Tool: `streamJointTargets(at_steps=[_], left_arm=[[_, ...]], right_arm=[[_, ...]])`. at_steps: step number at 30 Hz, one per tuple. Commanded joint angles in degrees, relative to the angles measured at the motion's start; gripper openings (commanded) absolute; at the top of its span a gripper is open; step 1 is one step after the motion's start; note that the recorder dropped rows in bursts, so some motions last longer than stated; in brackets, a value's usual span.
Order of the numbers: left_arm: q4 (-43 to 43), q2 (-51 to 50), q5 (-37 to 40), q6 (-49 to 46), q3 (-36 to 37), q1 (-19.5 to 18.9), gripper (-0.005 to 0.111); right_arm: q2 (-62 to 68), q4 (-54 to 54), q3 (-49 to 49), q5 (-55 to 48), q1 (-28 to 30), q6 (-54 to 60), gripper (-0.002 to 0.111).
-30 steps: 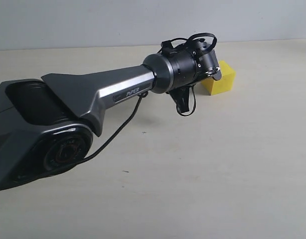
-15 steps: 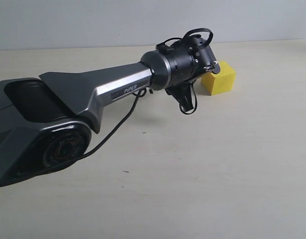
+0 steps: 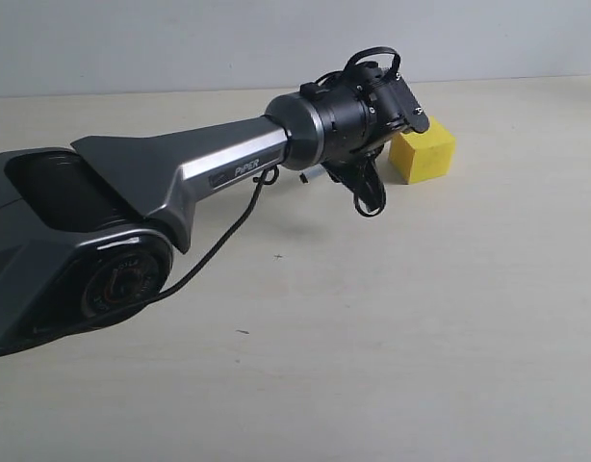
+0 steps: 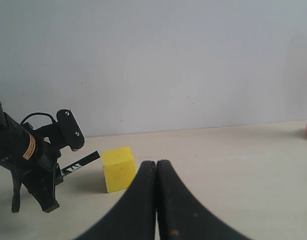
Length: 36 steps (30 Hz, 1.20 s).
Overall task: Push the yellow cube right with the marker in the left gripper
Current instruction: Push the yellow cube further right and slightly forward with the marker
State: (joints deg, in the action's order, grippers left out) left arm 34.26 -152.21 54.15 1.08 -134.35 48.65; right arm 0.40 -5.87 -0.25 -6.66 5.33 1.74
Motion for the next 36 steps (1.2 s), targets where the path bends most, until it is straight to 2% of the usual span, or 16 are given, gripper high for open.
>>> streamJointTargets(at_steps=[1,10,16,19,28,36], left_arm=[[-1.44,-0.11,1.15,0.62,-0.85,0.61,0.000],[-1.96,-0.35,9.25,0.31,-6.85,1.01,0.000],[-4.33,-0.35,15.54,-2.25,-7.71,0.39,0.000],[-8.24,-0.73,15.81,-3.56,-7.71,-0.54,0.000],[-12.27,-1.36,14.12,-3.17,-7.71,-0.83,0.000],[-13.28,-1.76,12.65,-2.37,-7.71,-1.99,0.000]], right_arm=[[-0.40,0.32,0.25,0.31,0.31,0.12,0.000],[-0.40,0.08,0.25,0.31,0.31,0.12,0.000],[-0.40,0.08,0.25,0.31,0.31,0.12,0.000],[-0.40,0.08,0.25,0.31,0.31,0.12,0.000],[-0.40,0.32,0.25,0.31,0.31,0.12,0.000],[-0.40,0.20,0.25,0.31,0.31,0.12,0.000]])
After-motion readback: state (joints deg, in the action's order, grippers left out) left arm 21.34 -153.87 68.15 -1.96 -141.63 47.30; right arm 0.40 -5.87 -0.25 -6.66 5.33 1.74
